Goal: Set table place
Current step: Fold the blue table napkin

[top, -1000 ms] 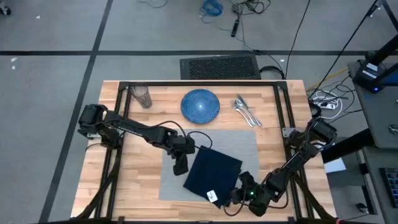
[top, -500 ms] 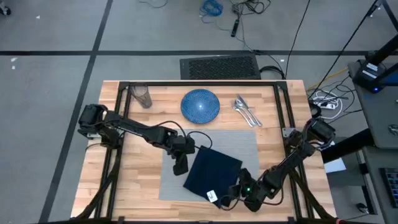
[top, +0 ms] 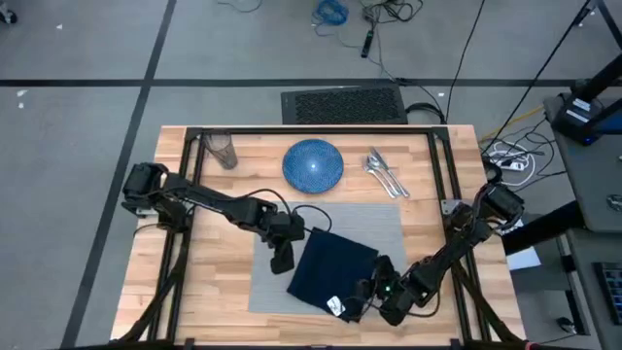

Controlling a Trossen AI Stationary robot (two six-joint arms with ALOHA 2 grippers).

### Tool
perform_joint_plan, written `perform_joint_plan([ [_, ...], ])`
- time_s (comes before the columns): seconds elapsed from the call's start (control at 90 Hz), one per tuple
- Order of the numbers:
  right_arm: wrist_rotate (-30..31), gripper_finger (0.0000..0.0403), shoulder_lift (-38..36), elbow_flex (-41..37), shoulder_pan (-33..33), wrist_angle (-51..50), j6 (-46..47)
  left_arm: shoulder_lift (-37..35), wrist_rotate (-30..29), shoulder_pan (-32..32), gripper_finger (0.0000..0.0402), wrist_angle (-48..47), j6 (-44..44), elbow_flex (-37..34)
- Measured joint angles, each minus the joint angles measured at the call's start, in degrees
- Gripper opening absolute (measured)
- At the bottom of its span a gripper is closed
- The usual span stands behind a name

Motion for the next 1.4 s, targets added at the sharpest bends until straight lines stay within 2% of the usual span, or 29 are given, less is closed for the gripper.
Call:
perform_joint_plan([
  [0.111,-4.18,0.0167,-0.36,0.00,2.30,-0.41,0.17,0.00,0.00,0.00,0.0113,-0.06,0.00,0.00],
  [0.178,-4.56,0.0167,-0.39,0.00,3.65,-0.54,1.43,0.00,0.00,0.00,0.0113,-0.05,0.00,0.00],
  [0.278,-0.92,0.0167,-0.76,0.00,5.08,-3.33,4.82,0.00,0.00,0.00,0.0113,-0.01,0.13,0.00],
  [0.411,3.42,0.0167,-3.40,0.00,4.80,-16.11,11.47,0.00,0.00,0.00,0.0113,0.04,0.11,0.00],
  [0.544,2.33,0.0167,-7.30,0.00,2.08,-24.96,9.59,0.00,0.00,0.00,0.0113,0.17,0.09,0.00],
  [0.644,-2.06,0.0167,-9.68,-0.08,-0.36,-28.69,4.32,0.00,-0.01,0.00,0.0113,0.19,0.12,0.00],
  [0.889,-12.21,0.0167,-11.89,-6.06,-6.50,-18.42,-10.38,0.00,-0.02,0.04,0.0113,0.23,1.04,0.00],
  [1.178,-13.94,0.0167,-11.87,-8.58,-10.67,-15.70,-15.21,0.00,0.04,0.04,0.0113,0.13,1.42,0.00],
  [1.4,-17.76,0.0163,-11.87,-10.00,-12.63,-11.44,-19.40,0.00,0.20,0.02,0.0113,0.03,1.46,0.00],
])
